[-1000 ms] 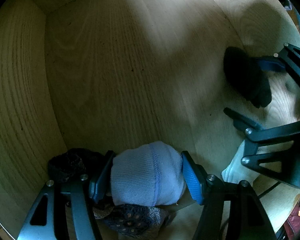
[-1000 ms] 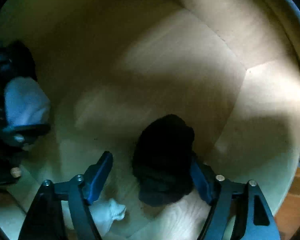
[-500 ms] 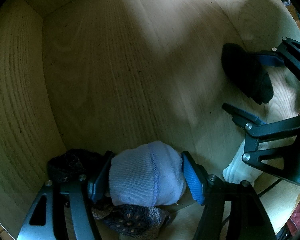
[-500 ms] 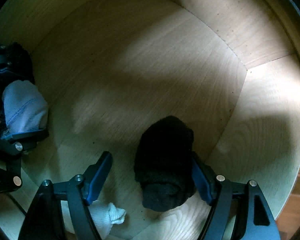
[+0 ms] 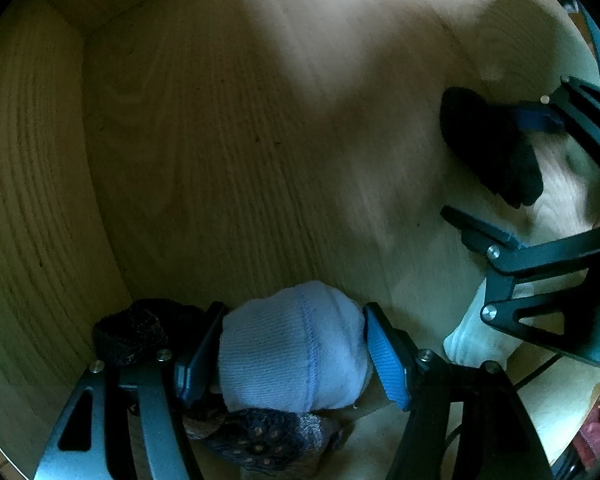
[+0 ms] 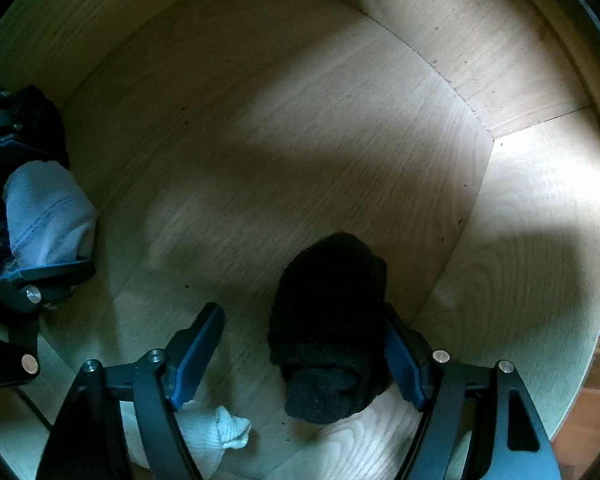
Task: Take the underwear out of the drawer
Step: 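Move the right tool into the drawer and grasp the black sock, then lift the lavender sock with the left tool toward the tray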
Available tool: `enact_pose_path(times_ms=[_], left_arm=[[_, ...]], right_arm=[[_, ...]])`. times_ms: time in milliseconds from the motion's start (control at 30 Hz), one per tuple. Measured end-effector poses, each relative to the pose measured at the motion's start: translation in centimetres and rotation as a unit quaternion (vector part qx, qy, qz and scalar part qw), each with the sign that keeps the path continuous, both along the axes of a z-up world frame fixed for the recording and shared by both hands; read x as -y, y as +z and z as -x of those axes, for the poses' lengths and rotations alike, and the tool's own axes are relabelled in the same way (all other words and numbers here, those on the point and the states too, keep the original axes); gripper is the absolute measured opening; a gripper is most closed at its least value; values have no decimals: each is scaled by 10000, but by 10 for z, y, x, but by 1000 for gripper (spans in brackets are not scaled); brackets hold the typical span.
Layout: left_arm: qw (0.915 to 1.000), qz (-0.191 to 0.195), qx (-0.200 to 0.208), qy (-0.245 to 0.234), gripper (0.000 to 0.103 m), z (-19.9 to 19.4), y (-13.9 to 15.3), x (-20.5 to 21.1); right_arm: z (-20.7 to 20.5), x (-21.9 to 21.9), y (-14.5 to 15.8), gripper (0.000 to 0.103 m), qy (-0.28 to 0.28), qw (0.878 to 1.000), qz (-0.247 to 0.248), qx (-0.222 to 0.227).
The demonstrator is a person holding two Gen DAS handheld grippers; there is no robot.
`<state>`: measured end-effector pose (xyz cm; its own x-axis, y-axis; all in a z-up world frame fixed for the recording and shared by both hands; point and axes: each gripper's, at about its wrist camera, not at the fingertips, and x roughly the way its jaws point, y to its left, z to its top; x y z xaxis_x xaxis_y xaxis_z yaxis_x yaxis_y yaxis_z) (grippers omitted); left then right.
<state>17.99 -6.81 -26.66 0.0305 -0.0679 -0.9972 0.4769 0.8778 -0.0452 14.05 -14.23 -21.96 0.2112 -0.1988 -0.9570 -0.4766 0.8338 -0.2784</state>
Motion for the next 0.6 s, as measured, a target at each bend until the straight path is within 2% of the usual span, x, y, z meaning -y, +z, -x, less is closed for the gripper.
enact_pose_path(times_ms=[100, 167, 400, 500, 600], left_arm=[[9999, 125, -26, 101, 69, -1, 1, -6], [9999, 98, -21, 85, 69, 0, 0, -4], [10000, 59, -7, 68, 68, 0, 1, 2], [10000, -7, 68, -32, 66, 2, 2, 5], [9997, -82, 166, -146, 66, 8, 5, 11]], right_arm=[[3, -6, -2, 77, 56, 9999, 78, 59], [4, -7, -3, 74, 53, 9999, 92, 108], [6, -10, -3, 73, 36, 9997, 181, 157], [10, -11, -3, 67, 22, 9995, 268, 167], [11, -10, -2, 53, 9, 9994, 300, 166]])
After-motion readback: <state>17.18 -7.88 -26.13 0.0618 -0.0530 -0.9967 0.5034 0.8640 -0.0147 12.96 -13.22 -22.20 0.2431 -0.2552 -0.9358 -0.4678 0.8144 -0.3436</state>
